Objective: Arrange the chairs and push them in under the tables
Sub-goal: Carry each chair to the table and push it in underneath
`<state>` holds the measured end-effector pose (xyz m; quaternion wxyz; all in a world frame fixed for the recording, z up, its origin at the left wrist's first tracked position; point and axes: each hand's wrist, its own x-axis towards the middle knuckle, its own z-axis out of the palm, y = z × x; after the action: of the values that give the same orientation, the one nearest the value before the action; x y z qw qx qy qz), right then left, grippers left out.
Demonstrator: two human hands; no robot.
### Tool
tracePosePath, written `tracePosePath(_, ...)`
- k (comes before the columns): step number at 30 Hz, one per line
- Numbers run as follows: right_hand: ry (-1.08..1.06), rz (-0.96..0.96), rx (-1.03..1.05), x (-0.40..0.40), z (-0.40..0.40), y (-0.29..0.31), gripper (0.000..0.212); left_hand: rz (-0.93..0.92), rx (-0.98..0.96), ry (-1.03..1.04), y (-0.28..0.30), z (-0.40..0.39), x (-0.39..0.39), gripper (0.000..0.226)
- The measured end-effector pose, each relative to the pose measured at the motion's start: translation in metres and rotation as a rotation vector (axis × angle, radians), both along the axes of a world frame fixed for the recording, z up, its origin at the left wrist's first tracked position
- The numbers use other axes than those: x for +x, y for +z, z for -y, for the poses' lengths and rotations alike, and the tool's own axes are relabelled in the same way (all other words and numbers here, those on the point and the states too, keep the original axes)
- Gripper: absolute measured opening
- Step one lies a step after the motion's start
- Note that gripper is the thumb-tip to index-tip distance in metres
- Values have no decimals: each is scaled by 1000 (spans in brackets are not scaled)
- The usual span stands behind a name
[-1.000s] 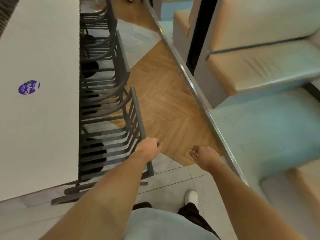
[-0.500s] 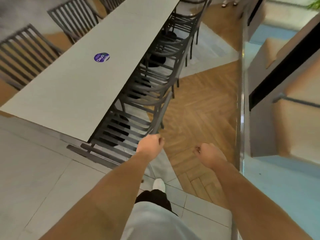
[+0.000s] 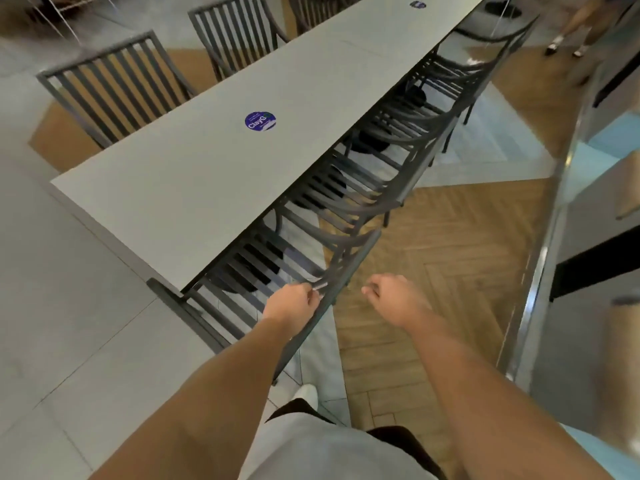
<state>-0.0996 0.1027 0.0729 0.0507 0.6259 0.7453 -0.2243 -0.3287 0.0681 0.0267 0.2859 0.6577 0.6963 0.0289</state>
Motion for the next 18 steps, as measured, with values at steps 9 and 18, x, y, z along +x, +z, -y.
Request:
tracePosePath(9,487,-7,49,-29,-70,-24,48,4,-111,317,-14,20,-7,29)
tracePosePath(18,881,66,-88,-20,-109,-45,55,56,-182,762,-10,67,41,37)
